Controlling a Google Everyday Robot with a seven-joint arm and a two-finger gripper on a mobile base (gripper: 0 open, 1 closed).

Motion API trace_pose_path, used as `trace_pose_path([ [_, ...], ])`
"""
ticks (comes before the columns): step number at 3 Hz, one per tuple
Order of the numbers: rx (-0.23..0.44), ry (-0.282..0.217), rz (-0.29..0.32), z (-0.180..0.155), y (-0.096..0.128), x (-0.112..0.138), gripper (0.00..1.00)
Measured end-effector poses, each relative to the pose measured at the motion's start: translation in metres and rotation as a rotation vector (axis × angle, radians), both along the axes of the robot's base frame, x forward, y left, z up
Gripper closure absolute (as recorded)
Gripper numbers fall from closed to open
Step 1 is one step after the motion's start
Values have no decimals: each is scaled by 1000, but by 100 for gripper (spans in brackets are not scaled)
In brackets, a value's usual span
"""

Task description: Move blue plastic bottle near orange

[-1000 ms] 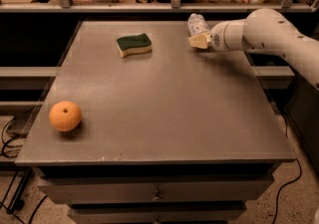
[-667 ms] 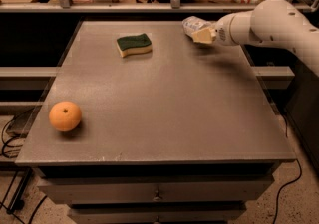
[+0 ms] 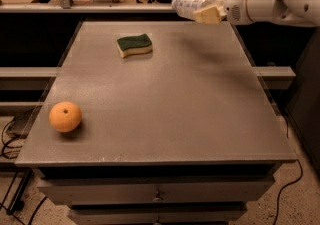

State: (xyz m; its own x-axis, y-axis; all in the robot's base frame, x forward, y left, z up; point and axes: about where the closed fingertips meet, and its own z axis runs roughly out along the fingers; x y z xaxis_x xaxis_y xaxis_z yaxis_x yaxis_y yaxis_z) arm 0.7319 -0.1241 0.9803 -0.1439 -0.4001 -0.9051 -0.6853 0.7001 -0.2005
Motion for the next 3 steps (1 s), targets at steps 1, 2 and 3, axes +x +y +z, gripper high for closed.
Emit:
trace_pose_path([
  [1,-23,-21,56,9,8,-9,100],
  [2,-20,-20,53,8,8,-8,100],
  [3,-9,-13,81,6,19,-12,100],
])
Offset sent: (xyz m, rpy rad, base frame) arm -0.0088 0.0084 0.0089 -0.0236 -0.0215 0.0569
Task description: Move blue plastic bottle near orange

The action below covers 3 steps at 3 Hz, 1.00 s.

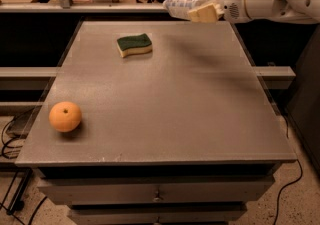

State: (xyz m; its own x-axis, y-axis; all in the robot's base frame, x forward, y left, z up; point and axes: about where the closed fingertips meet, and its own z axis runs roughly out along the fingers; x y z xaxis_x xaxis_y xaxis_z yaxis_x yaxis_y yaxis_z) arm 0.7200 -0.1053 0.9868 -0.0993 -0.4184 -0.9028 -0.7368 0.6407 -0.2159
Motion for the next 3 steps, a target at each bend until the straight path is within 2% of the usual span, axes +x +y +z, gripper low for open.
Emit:
trace_pose_path([
  [1,49,35,133,-8,48,-20,100],
  [2,77,55,208,-11,73,-33,100],
  [3,28,21,80,-5,30,-11,100],
])
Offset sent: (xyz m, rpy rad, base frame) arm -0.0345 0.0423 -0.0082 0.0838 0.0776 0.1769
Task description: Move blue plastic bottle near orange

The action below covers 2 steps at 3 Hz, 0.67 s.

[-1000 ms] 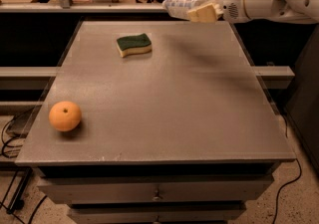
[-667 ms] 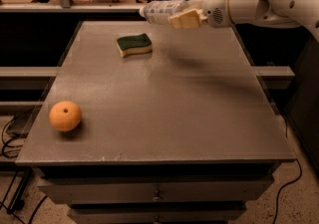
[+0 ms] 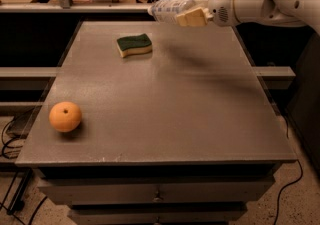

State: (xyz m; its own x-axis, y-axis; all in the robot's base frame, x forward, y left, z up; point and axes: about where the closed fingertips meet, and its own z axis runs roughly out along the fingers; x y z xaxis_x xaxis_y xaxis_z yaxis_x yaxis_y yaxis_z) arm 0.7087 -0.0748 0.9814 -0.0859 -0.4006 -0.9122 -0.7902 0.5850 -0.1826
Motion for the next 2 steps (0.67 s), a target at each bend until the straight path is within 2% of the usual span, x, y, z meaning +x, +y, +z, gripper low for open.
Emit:
trace_pose_path([
  [1,-17,-12,-45,2,-15,7,100],
  [2,12,17,6,-1,-4,-3,100],
])
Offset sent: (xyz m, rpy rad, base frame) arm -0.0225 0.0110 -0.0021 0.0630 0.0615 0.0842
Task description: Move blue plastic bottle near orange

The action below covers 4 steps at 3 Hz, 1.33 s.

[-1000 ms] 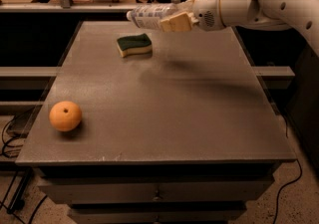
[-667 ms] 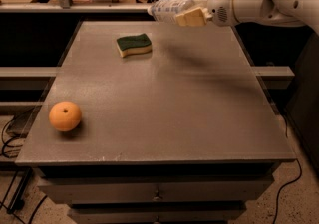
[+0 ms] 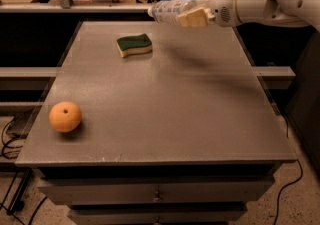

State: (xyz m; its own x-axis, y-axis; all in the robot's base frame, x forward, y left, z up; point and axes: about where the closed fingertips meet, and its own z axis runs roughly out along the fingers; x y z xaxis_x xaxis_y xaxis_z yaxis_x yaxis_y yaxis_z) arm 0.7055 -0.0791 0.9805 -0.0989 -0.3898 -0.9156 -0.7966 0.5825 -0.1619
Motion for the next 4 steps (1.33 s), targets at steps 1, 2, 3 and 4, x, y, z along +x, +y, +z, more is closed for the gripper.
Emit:
trace_pose_path([
  [1,0,0,0,0,0,0,100],
  [2,32,14,64,-2,15,-6,100],
  [3,75,29,150,-6,40,-20,100],
  [4,80,28,232,-9,69,-43,100],
])
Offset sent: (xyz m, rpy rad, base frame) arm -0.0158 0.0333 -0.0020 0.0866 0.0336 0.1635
